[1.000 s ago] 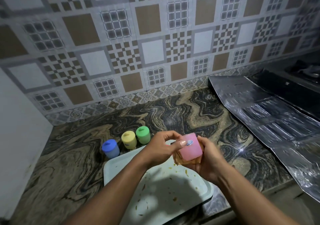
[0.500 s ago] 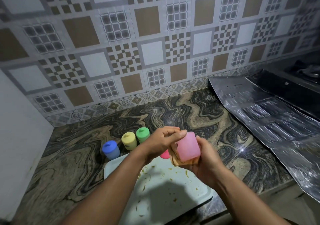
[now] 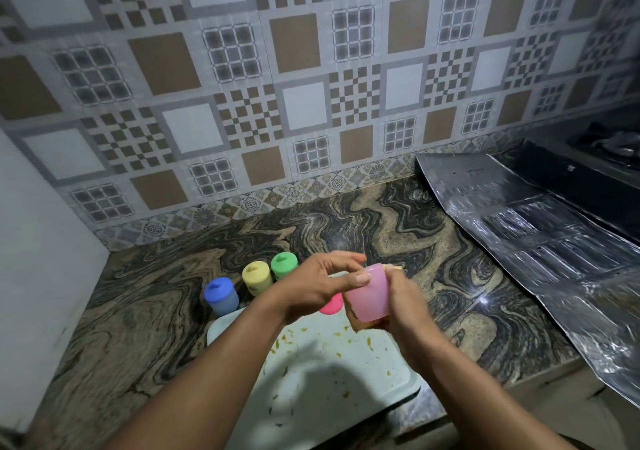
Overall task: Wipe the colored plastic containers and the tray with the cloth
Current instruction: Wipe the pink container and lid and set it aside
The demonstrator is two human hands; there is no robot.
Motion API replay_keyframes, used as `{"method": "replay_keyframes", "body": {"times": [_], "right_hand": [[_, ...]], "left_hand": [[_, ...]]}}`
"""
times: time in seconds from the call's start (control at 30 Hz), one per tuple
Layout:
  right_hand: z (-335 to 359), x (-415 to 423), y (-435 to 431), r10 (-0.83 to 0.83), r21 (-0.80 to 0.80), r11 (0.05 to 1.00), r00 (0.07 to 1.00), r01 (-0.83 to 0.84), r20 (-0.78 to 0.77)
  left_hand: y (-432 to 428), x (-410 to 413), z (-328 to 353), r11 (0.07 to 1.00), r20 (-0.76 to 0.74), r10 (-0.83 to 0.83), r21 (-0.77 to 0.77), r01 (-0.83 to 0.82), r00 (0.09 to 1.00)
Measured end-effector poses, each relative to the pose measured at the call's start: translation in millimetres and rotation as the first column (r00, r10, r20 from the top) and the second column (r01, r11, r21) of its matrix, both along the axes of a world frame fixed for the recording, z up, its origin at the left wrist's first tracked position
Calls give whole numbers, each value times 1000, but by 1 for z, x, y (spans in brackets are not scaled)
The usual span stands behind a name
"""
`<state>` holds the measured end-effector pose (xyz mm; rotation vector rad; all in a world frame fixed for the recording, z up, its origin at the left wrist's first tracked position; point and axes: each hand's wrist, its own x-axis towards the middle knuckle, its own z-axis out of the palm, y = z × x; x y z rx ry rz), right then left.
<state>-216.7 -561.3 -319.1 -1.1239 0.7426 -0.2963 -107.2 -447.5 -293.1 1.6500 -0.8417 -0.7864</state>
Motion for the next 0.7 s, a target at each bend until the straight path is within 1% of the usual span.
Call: {"method": "replay_keyframes", "body": {"times": [0.03,0.07,0.1,0.13,0.17,0.2,0.23,0.27,0.33,0.37,0.4,0.47,0.53,0.57,0.63,0.7], "right_hand": [[0,0,-1,45,149,988,999,-46,10],[1,-2,-2,111,315,942,994,-112,21],[3,-5,0,174,416,893,984,-171,33],[3,-7,0,215,479,854,976,-206,36],[2,-7,1,246,508,830,968,-232,41],[3,-5,2,239,514,828,970,-224,38],[5,-2,2,198,501,844,980,-190,38],[4,-1,0,131,454,882,991,-125,18],[14,-2,-4,-9,249,969,1000,4,18],[15,0,-5,-57,156,987,997,49,43],[15,2,-5,-79,107,992,993,69,89],[14,3,1,-71,37,997,987,67,144],[8,3,8,-38,-3,999,978,40,205],[7,2,11,-28,6,1000,972,28,234],[5,-1,8,-31,32,999,964,24,263],[2,-5,-1,-55,17,998,971,53,231]], "left_hand": [[-1,1,0,1000,-22,-22,-20,22,1000],[0,3,-2,999,-80,-37,-36,34,996],[2,4,-6,998,-166,-42,-57,33,985],[6,6,-11,997,-261,-35,-76,15,965],[9,7,-16,996,-349,-23,-94,-11,937],[12,8,-19,992,-422,-6,-114,-47,906],[13,9,-22,985,-476,20,-141,-98,879],[14,8,-24,968,-529,62,-175,-180,846],[12,4,-16,891,-594,194,-226,-394,781],[9,4,-15,847,-611,252,-236,-476,751],[5,3,-15,814,-594,301,-248,-526,746],[-3,-5,-18,784,-487,404,-252,-568,774],[-8,-14,-24,782,-361,478,-239,-575,801],[-9,-16,-28,793,-332,485,-223,-567,809],[-6,-17,-30,838,-331,456,-151,-524,826],[-1,-18,-28,896,-334,385,-87,-435,860]]}}
